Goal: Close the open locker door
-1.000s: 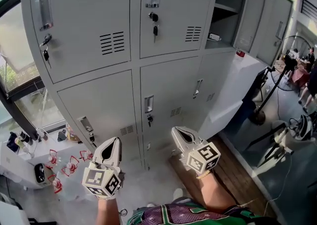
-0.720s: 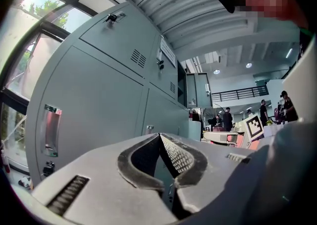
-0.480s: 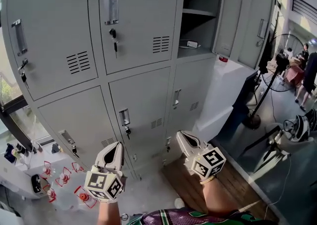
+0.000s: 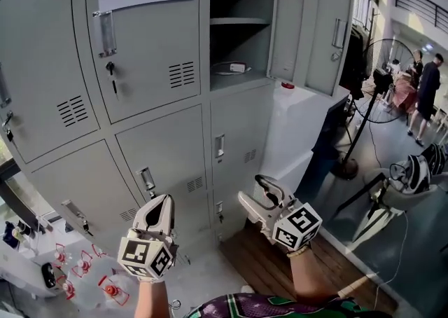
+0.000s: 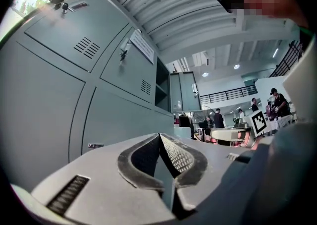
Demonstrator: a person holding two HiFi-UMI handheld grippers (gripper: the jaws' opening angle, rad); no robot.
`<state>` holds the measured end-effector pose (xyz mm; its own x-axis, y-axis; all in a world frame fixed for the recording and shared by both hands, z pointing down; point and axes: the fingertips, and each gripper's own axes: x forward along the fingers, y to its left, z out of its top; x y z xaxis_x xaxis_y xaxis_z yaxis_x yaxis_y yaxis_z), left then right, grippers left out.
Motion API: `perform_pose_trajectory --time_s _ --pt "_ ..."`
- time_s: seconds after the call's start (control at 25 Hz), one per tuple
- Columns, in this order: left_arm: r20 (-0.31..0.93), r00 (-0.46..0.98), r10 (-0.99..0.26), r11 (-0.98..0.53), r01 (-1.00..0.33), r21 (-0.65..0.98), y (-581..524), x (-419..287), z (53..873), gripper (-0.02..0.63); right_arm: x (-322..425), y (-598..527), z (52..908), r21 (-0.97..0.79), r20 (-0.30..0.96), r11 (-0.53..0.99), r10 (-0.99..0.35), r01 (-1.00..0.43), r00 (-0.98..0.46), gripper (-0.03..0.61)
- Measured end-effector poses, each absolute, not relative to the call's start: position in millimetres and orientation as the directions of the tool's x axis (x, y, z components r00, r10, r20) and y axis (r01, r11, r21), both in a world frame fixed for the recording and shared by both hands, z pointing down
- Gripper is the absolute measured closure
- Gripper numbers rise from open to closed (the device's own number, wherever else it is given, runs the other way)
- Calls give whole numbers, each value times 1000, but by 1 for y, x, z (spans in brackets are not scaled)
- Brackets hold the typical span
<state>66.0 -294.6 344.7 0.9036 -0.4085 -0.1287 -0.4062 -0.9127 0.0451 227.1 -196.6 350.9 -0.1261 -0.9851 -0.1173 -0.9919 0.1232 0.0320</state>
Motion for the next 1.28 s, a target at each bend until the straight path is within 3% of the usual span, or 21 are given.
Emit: perform_pose_trajectory --time_s 0.08,0.16,0.64,1.28 --pt "-135 911 -391 -920 -390 32 -289 77 336 592 234 -190 342 56 -130 117 -984 -992 -124 270" --pt "-146 918 -369 -928 -371 13 -285 88 329 592 246 -183 330 75 -153 101 -982 -992 -112 237" --pt "-203 957 -205 -977 -214 -23 -251 185 272 592 357 -132 279 90 -267 -107 -960 -990 80 253" --pt "-275 944 -184 -965 -227 -134 -230 289 221 592 500 -94 221 132 -338 -221 -926 -966 166 258"
